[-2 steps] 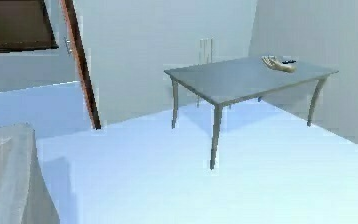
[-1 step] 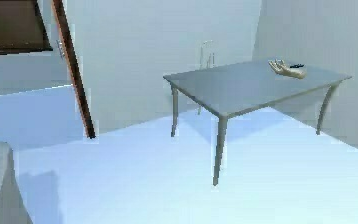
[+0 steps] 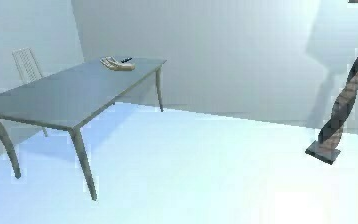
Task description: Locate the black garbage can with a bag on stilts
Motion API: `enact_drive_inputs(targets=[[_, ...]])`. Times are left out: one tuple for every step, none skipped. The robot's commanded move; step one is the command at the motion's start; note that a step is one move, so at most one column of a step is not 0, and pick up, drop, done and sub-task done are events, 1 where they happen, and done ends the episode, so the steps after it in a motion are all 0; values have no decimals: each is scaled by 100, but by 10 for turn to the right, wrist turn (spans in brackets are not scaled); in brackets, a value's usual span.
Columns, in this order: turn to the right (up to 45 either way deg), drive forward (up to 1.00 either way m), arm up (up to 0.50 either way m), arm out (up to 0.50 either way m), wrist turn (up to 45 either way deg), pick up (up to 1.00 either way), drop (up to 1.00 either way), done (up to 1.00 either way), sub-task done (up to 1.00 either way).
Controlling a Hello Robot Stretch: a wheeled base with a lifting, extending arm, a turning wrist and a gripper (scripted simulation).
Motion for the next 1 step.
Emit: enact_drive_inputs(targets=[[450, 0, 0, 0, 0, 0, 0, 0, 0]])
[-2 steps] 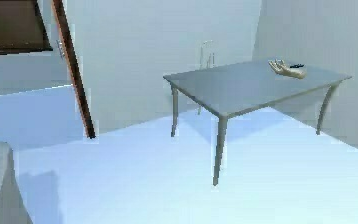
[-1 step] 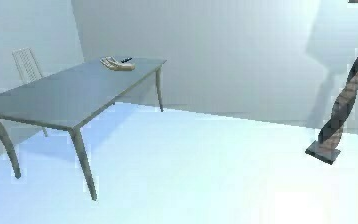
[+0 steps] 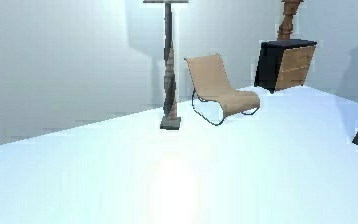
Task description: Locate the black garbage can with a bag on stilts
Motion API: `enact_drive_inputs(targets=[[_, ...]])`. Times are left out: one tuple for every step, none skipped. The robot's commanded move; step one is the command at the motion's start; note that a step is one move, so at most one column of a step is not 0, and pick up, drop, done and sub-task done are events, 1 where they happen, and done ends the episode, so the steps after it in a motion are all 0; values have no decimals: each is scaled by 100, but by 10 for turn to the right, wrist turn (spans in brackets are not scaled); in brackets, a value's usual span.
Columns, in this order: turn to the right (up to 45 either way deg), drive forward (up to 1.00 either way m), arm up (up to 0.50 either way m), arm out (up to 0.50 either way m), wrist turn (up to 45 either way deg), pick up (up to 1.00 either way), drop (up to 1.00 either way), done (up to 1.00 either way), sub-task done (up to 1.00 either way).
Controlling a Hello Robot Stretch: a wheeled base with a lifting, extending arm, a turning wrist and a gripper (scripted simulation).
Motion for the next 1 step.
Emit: enact_drive_inputs(targets=[[0, 5, 0, 0, 0, 0, 0, 0, 0]])
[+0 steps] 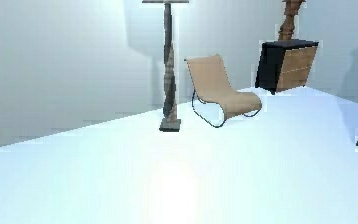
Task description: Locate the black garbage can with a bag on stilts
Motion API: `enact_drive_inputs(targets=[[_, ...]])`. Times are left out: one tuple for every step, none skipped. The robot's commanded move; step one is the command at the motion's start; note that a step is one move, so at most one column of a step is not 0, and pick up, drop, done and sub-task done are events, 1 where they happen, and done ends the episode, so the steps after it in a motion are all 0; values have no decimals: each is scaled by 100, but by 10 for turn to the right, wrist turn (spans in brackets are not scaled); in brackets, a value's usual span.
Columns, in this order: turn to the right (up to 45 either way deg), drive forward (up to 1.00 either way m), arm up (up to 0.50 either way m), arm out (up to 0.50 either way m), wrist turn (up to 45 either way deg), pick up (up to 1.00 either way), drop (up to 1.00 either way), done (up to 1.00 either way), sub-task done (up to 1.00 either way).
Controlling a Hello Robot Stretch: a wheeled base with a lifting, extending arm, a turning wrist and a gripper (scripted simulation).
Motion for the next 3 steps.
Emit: enact_drive_inputs(targets=[[-450, 0, 0, 0, 0, 0, 0, 0, 0], [-270, 0, 0, 0, 0, 0, 0, 0, 0], [0, 15, 0, 0, 0, 0, 0, 0, 0]])
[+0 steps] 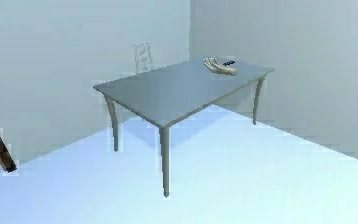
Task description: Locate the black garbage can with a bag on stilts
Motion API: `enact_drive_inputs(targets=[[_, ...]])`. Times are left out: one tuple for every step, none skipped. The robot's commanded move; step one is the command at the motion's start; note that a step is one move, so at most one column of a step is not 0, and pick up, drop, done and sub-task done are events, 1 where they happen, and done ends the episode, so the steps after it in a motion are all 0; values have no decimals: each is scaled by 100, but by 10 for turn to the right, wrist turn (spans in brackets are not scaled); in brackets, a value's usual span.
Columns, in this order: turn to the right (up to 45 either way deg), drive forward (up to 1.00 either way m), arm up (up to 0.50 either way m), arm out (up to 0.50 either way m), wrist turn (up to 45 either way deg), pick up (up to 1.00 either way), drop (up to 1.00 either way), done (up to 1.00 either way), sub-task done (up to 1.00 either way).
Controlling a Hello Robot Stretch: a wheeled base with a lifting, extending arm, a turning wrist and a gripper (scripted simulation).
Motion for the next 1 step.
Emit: enact_drive_inputs(targets=[[-420, 0, 0, 0, 0, 0, 0, 0, 0]])
